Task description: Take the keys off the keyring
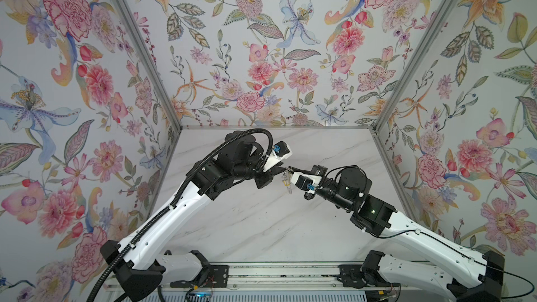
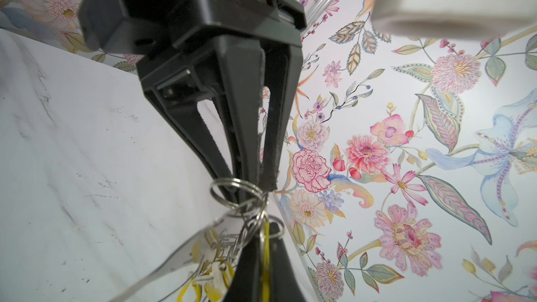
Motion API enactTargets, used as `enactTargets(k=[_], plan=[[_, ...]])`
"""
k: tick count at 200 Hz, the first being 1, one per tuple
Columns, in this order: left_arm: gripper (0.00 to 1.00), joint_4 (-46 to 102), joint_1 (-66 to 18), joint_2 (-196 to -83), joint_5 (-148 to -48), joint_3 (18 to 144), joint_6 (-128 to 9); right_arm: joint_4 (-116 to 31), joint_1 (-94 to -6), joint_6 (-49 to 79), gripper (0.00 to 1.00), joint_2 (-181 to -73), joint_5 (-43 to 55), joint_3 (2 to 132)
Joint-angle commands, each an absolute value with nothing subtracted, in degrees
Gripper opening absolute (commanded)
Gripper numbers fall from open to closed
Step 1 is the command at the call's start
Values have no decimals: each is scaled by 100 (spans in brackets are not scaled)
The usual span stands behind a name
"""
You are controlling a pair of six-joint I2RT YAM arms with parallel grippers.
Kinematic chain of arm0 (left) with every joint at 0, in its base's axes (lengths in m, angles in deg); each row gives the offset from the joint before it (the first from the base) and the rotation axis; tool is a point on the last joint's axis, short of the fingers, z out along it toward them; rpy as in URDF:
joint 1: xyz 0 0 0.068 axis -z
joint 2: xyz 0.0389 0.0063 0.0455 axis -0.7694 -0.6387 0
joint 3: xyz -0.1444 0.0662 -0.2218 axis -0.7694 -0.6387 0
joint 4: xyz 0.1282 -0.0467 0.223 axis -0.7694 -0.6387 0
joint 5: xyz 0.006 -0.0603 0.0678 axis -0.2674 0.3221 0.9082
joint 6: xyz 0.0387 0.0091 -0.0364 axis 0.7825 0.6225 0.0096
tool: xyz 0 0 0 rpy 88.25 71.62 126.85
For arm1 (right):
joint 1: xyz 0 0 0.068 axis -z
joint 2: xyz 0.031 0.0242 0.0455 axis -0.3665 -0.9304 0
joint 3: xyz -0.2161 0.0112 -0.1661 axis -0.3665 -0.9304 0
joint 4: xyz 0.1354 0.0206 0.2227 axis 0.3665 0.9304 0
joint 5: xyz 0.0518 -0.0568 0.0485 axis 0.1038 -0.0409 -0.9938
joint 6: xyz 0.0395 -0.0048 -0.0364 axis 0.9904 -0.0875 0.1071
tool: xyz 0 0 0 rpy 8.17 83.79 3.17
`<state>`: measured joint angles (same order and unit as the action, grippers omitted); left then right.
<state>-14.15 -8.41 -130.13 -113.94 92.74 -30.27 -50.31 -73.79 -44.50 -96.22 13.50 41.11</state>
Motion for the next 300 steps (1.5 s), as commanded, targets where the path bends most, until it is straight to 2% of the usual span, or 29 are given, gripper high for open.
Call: enactTargets(k=[1, 30, 109, 148, 207, 300], plan=[[13, -1330, -873, -12994, -11417, 9302, -2911, -5148, -7454, -4497, 0, -9614, 1328, 4371], [0, -1136, -873, -12876, -11416, 9163, -2783, -5131, -7466, -4532, 0, -9605, 1365, 4398], [0, -156, -874, -12434, -11038, 8536, -2627, -5089, -7455, -4629, 0, -9503, 1598, 4388], [0, 973, -874, -12217, -10736, 8099, -2881, -5061, -7419, -4581, 0, -9455, 1608, 4317], [0, 2649, -869, -11800, -10977, 7337, -3225, -5109, -7294, -4375, 0, -9345, 1549, 4114], [0, 4176, -812, -11727, -11414, 6726, -3866, -5182, -7248, -4166, 0, -9330, 1348, 4008]])
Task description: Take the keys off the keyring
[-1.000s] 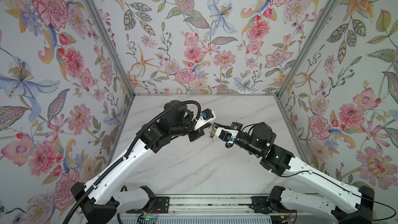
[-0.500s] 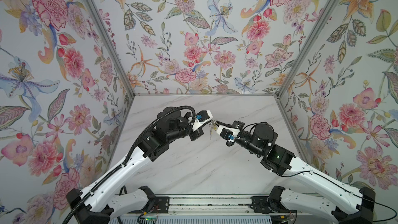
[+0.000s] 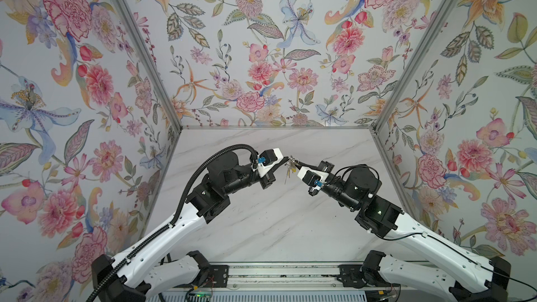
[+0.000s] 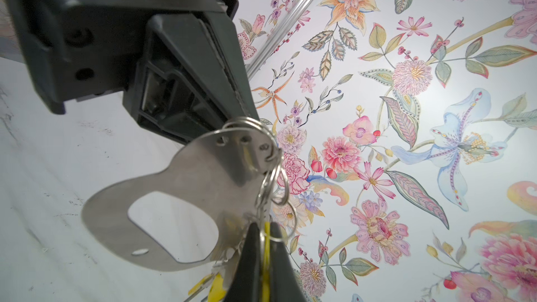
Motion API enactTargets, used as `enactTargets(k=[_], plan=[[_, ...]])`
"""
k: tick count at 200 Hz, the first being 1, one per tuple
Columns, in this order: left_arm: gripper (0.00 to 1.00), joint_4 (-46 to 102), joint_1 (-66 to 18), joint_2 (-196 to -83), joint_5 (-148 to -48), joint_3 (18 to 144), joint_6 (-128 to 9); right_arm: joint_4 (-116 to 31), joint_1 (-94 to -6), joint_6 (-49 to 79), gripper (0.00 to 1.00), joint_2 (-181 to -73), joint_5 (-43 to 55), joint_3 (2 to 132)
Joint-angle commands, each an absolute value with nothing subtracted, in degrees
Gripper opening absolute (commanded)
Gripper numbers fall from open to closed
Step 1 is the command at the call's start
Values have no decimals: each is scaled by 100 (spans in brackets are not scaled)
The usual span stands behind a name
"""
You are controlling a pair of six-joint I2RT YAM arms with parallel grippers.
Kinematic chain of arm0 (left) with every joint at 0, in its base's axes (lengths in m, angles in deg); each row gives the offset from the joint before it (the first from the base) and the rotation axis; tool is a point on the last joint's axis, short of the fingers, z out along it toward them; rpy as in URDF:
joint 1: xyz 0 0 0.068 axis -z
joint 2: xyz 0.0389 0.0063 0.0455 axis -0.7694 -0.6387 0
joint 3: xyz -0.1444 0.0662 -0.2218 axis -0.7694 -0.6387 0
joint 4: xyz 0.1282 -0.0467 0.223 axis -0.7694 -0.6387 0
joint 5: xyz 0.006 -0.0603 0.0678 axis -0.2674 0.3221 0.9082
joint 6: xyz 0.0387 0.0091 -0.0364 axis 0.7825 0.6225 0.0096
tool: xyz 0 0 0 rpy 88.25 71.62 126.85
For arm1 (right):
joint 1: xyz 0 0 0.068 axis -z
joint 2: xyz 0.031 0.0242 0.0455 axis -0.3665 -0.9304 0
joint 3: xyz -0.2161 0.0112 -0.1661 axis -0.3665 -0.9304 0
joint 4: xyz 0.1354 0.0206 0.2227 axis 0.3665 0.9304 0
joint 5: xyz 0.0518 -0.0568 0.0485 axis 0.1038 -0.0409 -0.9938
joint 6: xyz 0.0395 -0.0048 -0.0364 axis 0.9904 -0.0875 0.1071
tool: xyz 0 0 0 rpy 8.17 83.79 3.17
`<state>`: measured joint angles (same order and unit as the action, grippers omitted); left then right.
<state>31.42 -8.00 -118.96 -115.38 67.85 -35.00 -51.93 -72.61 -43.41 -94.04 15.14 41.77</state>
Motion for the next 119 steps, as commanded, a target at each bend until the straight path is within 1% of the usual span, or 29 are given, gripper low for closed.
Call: enactTargets(k=[1, 49, 69, 119], plan=[[0, 4194, -807, -11723, -11420, 6723, -3873, -5183, -7248, -4160, 0, -9330, 1351, 4003], [0, 4374, -793, -11722, -11651, 6676, -4125, -5245, -7217, -4098, 0, -9331, 1346, 3942], [0, 4662, -793, -11665, -11805, 6609, -4355, -5233, -7125, -4046, 0, -9331, 1311, 3914], [0, 4806, -770, -11661, -11734, 6536, -4566, -5245, -7098, -3841, 0, -9110, 1166, 3866]])
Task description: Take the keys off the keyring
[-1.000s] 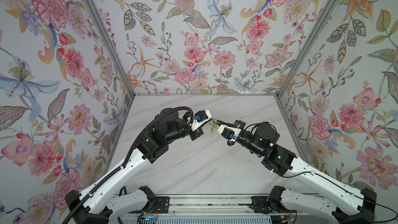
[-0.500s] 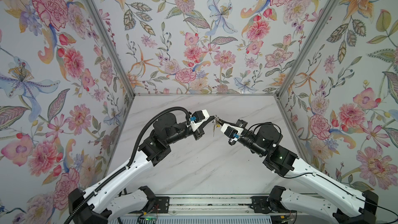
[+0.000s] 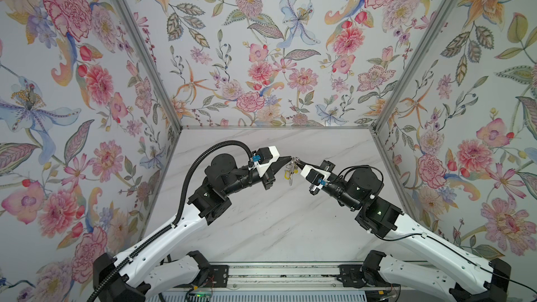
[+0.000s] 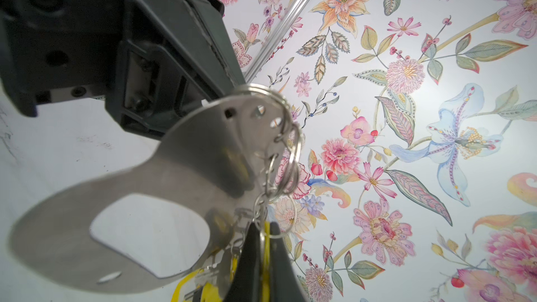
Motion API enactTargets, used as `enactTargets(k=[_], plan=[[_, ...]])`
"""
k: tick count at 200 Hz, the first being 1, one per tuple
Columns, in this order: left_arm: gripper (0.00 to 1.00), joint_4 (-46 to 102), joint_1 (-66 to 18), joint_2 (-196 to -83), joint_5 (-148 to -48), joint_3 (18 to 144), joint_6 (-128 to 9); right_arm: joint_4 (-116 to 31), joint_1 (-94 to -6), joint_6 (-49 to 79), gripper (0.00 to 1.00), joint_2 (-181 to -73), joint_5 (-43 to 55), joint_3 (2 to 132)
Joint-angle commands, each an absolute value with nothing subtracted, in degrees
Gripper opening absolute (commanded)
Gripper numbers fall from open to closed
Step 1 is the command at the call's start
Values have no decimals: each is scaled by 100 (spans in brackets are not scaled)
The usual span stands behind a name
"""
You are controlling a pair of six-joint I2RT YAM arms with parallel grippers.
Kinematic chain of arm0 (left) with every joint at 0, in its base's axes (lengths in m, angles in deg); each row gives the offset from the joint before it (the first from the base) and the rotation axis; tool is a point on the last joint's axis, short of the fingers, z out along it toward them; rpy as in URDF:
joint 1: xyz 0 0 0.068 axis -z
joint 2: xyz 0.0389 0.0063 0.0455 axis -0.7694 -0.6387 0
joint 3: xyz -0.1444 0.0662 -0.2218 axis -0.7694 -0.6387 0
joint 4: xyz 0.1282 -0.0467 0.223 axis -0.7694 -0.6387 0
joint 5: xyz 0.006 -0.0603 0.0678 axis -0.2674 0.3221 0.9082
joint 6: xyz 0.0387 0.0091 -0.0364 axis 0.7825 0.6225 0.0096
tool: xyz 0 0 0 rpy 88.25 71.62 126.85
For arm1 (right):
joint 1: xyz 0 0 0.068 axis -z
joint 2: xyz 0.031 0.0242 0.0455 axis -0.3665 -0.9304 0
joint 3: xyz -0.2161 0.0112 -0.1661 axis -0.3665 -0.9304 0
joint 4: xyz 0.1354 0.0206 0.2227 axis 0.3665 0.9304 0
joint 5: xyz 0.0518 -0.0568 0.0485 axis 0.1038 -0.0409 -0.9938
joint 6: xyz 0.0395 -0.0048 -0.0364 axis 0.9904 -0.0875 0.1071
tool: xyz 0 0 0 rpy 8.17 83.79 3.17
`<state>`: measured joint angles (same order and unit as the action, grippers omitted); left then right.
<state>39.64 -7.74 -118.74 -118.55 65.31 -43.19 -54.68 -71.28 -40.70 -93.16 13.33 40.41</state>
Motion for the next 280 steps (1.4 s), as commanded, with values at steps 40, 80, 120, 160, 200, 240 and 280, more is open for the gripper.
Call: enactTargets(k=[40, 80, 120, 160, 200, 240, 280], plan=[[0, 4307, -787, -11527, -11806, 6498, -4296, -5210, -7098, -3735, 0, -8592, 1071, 3771], [0, 3881, -876, -11478, -12162, 6562, -4005, -5128, -7117, -3832, 0, -8487, 1071, 3813], [0, 3652, -1049, -11319, -12553, 6580, -3934, -5074, -7176, -3909, 0, -8430, 1128, 3824], [0, 3176, -1239, -11255, -13110, 6668, -3620, -4994, -7257, -4045, 0, -8410, 1195, 3909], [0, 2121, -1284, -11219, -13426, 6951, -2662, -4846, -7307, -4171, 0, -8354, 1206, 4073], [0, 1205, -1300, -11244, -13562, 7280, -1912, -4666, -7406, -4333, 0, -8372, 1243, 4279], [0, 362, -1296, -11329, -13384, 7575, -1373, -4592, -7435, -4431, 0, -8387, 1136, 4485]])
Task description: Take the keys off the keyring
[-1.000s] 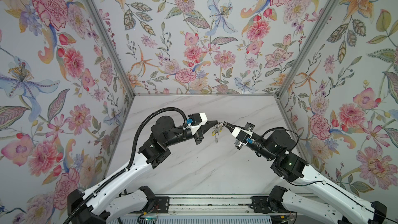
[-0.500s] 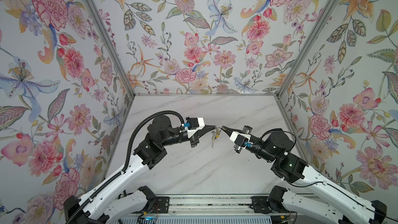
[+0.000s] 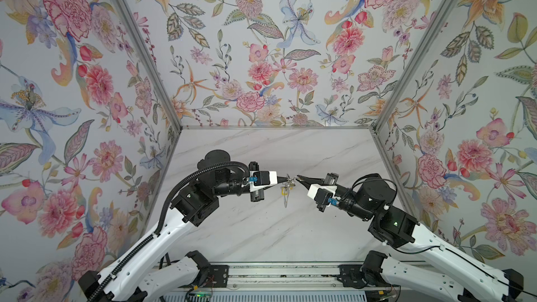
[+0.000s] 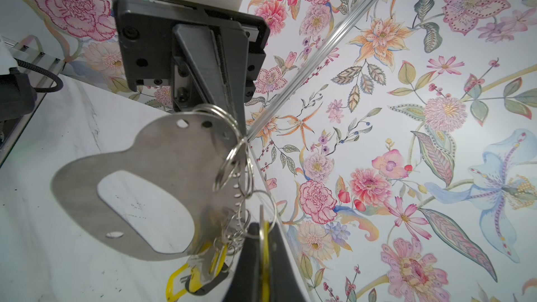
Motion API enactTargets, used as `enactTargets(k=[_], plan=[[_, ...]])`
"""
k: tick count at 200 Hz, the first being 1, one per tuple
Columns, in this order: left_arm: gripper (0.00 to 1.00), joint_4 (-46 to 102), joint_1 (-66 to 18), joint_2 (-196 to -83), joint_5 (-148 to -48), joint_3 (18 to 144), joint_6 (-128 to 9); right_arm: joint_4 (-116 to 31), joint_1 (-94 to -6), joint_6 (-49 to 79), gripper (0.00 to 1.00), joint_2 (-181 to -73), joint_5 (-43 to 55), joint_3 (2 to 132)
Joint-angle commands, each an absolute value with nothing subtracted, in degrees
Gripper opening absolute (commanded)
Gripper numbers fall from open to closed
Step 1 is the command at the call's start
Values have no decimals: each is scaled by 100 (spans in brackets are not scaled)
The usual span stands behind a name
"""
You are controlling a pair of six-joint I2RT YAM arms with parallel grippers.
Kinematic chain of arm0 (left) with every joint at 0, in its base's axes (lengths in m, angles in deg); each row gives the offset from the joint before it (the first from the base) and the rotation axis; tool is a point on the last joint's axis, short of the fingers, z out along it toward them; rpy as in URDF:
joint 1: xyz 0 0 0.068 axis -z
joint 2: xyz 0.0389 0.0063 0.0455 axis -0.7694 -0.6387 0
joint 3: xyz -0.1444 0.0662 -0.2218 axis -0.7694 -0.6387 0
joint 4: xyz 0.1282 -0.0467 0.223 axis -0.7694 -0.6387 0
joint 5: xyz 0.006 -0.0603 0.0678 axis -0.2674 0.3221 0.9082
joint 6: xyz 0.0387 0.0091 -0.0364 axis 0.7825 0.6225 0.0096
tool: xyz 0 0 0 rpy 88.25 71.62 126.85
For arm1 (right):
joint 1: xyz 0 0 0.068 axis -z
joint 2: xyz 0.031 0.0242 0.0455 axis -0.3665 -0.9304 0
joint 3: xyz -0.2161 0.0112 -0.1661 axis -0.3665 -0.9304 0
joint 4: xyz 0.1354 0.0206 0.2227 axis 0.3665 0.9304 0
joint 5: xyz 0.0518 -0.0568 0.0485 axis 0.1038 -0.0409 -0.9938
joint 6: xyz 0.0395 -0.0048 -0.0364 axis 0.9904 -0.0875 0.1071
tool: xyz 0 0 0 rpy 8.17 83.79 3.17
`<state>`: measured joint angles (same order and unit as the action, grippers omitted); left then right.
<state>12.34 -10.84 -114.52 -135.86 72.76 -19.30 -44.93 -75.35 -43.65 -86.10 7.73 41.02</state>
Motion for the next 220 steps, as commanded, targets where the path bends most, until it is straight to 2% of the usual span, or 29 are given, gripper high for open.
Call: enactTargets(k=[1, 90, 220], plan=[[0, 340, -1300, -11335, -13381, 7579, -1357, -4593, -7438, -4429, 0, -8389, 1131, 4492], [0, -382, -1296, -11487, -12613, 7635, -616, -4407, -7494, -4428, 0, -8620, 395, 5020], [0, -774, -962, -11843, -11726, 7874, 10, -3522, -7560, -4640, 0, -9497, 320, 5787]])
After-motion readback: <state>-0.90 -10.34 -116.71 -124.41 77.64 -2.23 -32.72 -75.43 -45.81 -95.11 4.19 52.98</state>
